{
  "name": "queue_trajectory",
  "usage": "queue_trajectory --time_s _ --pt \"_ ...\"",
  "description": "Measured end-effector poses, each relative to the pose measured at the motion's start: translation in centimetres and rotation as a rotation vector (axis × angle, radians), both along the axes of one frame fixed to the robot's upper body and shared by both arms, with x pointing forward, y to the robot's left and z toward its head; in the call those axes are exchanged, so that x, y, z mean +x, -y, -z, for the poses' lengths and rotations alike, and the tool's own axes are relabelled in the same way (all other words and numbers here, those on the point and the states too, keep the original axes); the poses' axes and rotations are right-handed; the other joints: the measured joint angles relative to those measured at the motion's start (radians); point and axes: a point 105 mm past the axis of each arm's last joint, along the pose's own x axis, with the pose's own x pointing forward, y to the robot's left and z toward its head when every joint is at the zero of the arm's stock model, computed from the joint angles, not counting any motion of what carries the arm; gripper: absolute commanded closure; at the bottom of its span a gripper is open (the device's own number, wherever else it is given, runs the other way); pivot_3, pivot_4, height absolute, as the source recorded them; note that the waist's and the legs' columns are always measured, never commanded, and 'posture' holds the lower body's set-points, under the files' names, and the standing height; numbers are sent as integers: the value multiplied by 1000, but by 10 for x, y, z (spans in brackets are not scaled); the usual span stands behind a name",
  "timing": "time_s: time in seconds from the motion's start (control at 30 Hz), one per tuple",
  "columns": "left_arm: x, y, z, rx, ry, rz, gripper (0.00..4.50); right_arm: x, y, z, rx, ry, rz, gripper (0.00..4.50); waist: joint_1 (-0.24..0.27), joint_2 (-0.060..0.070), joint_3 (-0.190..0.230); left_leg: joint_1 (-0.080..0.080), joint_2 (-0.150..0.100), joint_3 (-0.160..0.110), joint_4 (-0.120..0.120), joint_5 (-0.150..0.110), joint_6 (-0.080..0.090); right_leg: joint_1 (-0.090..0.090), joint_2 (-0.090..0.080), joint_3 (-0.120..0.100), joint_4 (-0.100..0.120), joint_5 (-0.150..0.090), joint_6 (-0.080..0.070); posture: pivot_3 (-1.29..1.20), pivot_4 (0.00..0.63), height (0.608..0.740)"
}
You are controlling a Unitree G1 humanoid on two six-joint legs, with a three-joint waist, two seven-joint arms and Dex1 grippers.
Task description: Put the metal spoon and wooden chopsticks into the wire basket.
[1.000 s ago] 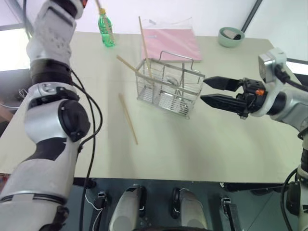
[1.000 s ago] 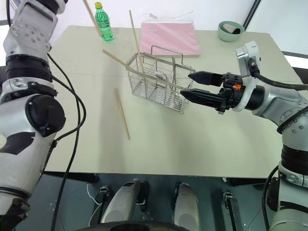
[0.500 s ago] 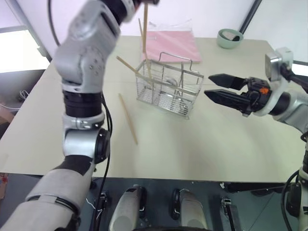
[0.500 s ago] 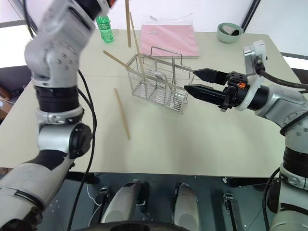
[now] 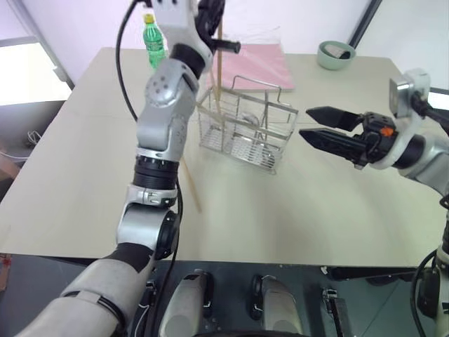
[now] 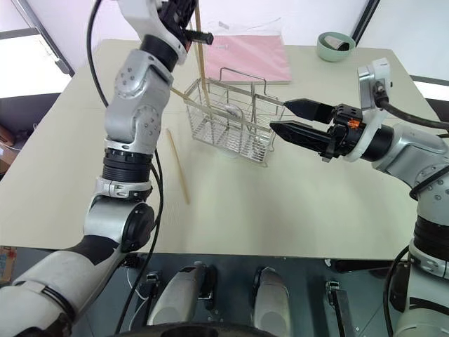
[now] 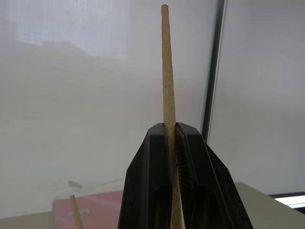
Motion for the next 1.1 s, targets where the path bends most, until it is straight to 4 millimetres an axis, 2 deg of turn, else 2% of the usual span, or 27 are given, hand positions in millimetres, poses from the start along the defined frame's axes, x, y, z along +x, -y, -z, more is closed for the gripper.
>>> queue_trajectory --time_s 0.1,0.13,0.2,0.4,0.63,0.7,0.8,0.87,0.9,0.93,1.0,1.07,1.1 --pt "2 1 4 6 1 3 4363 0 1 -1 6 4 4 0 0 0 0 0 0 0 0 0 0 0 0 0 0 0 0 0 150 686" --pt "1 1 4 6 6 6 4071 0 2 -2 9 5 8 0 0 0 0 0 0 0 0 0 0 0 0 0 0 0 0 0 150 686" --pt "2 1 4 -1 9 12 3332 0 3 -2 10 7 13 0 1 0 0 0 0 0 0 0 0 0 0 0 0 0 0 0 150 686" --pt "-1 4 2 -13 9 28 392 1 3 -2 13 4 18 0 0 0 0 0 0 0 0 0 1 0 0 0 0 0 0 0 150 686" --pt "-25 -12 -28 -34 58 9 392 3 3 -3 31 3 17 0 -1 0 0 0 0 0 0 0 0 0 0 0 0 0 0 0 150 686" --pt "-34 -23 -51 -35 79 -17 392 4 4 -3 35 1 20 0 -2 0 0 -1 0 -1 0 0 0 -1 0 0 1 0 0 0 150 686" --pt "-56 -46 -103 -41 151 -79 392 5 4 -4 38 1 20 0 -2 0 0 -1 0 -1 0 0 0 -1 1 0 1 0 0 0 150 686" --pt "-59 -75 -130 -36 97 -178 392 5 3 -6 41 9 14 0 -3 1 0 0 0 0 0 0 1 -1 1 0 1 0 0 0 150 686" --pt "-58 -92 -135 -36 42 -243 392 5 3 -6 42 11 15 0 -4 2 -1 3 0 0 -1 0 1 1 1 1 2 -1 1 0 150 686" --pt "-54 -107 -133 -40 -18 -300 392 6 4 -6 44 13 18 0 -4 3 -2 4 0 0 -1 0 1 2 2 1 2 -1 1 0 150 686" --pt "-39 -132 -112 -41 -181 -411 392 7 6 -6 47 11 23 0 -1 3 -2 5 0 -1 -1 0 0 2 2 1 4 -1 1 0 150 686" --pt "-25 -152 -77 -45 -368 -508 392 8 3 -4 40 9 15 0 2 3 -2 4 0 -1 0 1 -1 2 2 1 4 -1 1 0 150 686" --pt "-18 -160 -54 -62 -486 -545 392 9 2 -3 38 7 9 0 2 2 -1 4 0 -1 0 1 -1 2 2 2 4 -1 1 0 150 686"
